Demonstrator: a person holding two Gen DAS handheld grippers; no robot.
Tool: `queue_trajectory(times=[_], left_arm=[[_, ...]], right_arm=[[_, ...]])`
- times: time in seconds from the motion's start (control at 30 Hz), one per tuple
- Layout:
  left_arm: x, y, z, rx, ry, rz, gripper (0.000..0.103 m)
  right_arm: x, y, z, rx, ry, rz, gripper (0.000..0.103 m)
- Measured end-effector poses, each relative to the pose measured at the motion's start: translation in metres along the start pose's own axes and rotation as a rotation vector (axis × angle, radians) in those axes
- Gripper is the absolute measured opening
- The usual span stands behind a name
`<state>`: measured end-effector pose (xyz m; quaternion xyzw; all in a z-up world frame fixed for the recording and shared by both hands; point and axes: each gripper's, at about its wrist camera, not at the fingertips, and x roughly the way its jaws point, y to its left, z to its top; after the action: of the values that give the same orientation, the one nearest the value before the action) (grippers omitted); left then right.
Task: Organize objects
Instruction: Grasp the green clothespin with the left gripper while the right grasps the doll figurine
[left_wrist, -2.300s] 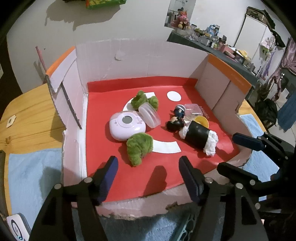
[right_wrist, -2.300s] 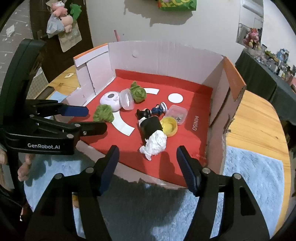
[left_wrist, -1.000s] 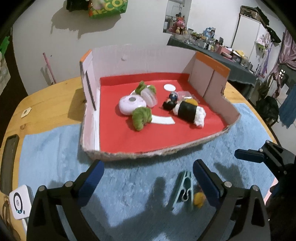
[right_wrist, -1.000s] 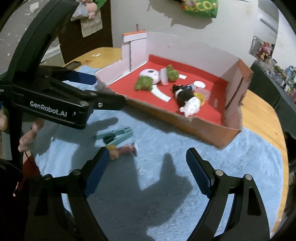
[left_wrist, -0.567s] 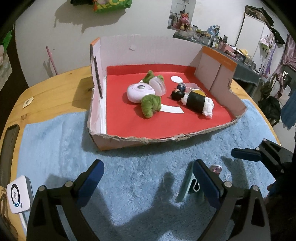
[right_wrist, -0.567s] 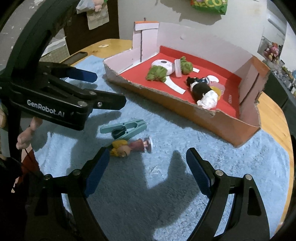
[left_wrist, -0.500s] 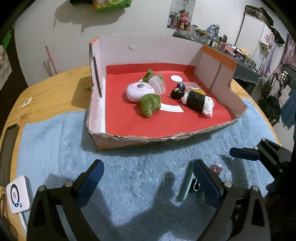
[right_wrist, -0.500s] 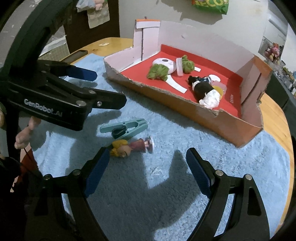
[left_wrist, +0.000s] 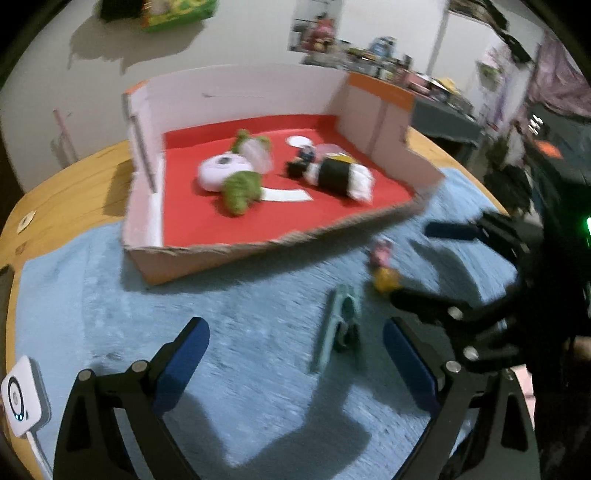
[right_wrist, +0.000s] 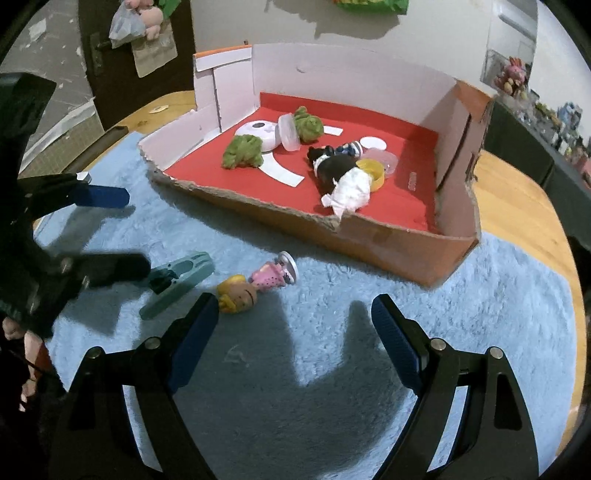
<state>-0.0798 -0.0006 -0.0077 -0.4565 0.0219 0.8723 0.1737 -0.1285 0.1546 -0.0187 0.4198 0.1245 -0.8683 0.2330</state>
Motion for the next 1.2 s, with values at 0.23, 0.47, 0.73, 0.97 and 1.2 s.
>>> queue_trajectory(times=[0.23, 0.47, 0.73, 0.97, 1.2], left_arm=[[0.007, -0.023, -0.004, 0.106, 0.009, 0.008, 0.080], [0.018, -0.027, -0.004, 0.134, 0.025, 0.008, 0.061], [0.021, -0.027, -0.001, 0.136, 0.016, 0.007, 0.045], [0.016, -0.018, -0.002, 0.077, 0.015, -0.033, 0.027], [0.012, -0.020, -0.004, 0.071, 0.010, -0.017, 0.027]], right_arm=[[0.010, 0.005, 0.008, -0.069, -0.002, 0.026, 0.085], [0.014, 0.011, 0.013, -0.109, -0.004, 0.065, 0.068], [0.020, 0.013, 0.017, -0.095, 0.011, 0.124, 0.049], [0.015, 0.007, 0.014, -0.039, 0.005, 0.143, 0.048], [0.002, 0.007, 0.013, -0.022, -0.013, 0.149, 0.048]])
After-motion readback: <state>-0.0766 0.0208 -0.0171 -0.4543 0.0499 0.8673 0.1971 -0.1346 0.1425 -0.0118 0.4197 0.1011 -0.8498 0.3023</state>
